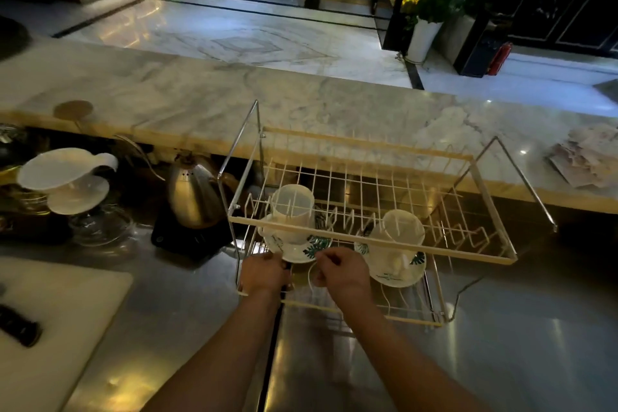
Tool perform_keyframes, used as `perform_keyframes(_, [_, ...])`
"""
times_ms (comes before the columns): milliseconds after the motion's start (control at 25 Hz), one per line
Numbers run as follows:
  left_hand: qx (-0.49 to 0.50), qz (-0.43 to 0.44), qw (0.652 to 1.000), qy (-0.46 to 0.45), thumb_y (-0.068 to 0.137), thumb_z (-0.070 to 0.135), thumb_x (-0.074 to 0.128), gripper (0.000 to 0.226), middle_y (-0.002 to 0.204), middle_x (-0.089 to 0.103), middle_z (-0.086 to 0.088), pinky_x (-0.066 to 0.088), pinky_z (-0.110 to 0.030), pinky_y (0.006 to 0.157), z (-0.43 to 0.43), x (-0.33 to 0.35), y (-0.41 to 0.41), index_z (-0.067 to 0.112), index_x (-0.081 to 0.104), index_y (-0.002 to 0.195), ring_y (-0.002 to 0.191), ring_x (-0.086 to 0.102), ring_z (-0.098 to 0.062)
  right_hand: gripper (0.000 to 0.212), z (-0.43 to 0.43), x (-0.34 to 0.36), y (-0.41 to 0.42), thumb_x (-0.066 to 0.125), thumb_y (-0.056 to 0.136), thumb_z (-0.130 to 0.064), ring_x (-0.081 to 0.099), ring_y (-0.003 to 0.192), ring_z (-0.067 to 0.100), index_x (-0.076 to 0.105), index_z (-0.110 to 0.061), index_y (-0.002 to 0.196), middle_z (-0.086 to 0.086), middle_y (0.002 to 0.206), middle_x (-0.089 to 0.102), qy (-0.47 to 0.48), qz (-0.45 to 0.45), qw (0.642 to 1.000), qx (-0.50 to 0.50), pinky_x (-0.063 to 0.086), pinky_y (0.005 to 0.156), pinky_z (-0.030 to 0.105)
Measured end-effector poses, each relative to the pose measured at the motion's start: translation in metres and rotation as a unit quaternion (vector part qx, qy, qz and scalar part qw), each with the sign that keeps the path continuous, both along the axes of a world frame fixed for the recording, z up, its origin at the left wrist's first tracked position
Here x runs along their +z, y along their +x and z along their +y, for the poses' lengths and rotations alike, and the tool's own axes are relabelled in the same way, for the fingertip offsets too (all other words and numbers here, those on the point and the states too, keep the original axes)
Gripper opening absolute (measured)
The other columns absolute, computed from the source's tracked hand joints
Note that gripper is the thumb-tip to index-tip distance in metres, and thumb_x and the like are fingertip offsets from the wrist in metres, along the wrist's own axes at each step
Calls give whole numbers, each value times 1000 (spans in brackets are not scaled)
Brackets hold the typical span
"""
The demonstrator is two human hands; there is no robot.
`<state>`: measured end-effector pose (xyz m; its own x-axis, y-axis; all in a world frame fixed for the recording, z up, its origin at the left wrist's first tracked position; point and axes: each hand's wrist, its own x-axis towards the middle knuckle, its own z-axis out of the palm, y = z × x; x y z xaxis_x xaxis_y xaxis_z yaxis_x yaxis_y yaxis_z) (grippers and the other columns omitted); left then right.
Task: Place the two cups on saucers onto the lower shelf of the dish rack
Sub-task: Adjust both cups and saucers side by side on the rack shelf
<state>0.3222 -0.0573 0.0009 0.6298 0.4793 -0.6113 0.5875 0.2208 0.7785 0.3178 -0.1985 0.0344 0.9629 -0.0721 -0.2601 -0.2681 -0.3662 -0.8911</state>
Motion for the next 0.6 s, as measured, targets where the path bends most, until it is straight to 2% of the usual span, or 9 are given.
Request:
perform_keyframes(80, [-20,7,997,79,86,25,67,24,72,76,-14,64,-47,71,0,-2,3,4,74,76,69,74,-34,16,22,7,13,66,91,-20,74,82,36,78,-10,87,19,83,77,0,3,1000,3,61,82,53])
perform_keyframes(120, [-24,2,996,86,85,25,68,23,71,77,-15,64,-46,65,0,-2,3,6,75,73,68,75,-34,13,33,10,19,66,91,-20,74,84,36,77,-12,88,19,87,77,12,11,1000,-1,61,83,53])
perform_keyframes(160, [-24,1,996,88,83,24,70,23,66,76,-12,62,-39,56,1,0,2,8,75,68,61,74,-30,11,43,13,24,65,91,-19,74,86,36,75,-15,89,18,91,76,22,13,1000,1,61,83,51])
perform_keyframes(240, [-13,12,994,103,80,20,73,29,48,68,0,44,-19,38,2,1,2,14,67,53,40,64,-14,13,59,19,28,62,93,-18,71,87,32,74,-16,99,15,97,74,44,-10,998,39,61,81,46])
perform_keyframes(280, [-18,21,993,116,79,16,71,32,42,63,4,36,-15,35,3,-1,2,16,64,48,36,57,-10,17,64,19,30,62,95,-19,69,93,30,74,-15,106,14,103,73,29,-37,996,70,60,84,45])
perform_keyframes(360, [-51,45,987,144,81,11,66,28,50,64,3,27,-17,37,2,0,1,15,67,53,42,52,-11,23,73,23,35,60,97,-22,67,106,30,72,-10,113,16,113,72,-28,-81,987,133,55,95,46])
perform_keyframes(480, [-56,39,989,134,85,3,60,21,64,66,-2,32,-16,40,2,-3,2,8,75,71,51,55,-13,29,78,23,43,53,101,-25,64,114,30,70,-10,120,14,120,70,-81,-74,974,197,51,103,45])
perform_keyframes(520, [-57,38,989,129,85,0,59,22,63,65,-2,34,-16,37,3,-5,1,7,75,72,47,56,-9,30,78,24,45,51,102,-25,63,116,28,69,-13,123,12,123,69,-108,-68,968,215,51,104,43])
perform_keyframes(600, [-63,39,989,128,83,-4,59,28,53,61,0,30,-10,27,2,-5,0,9,70,61,31,54,-3,31,76,22,48,47,103,-22,62,118,27,66,-14,127,12,127,67,-144,-61,957,244,51,104,43])
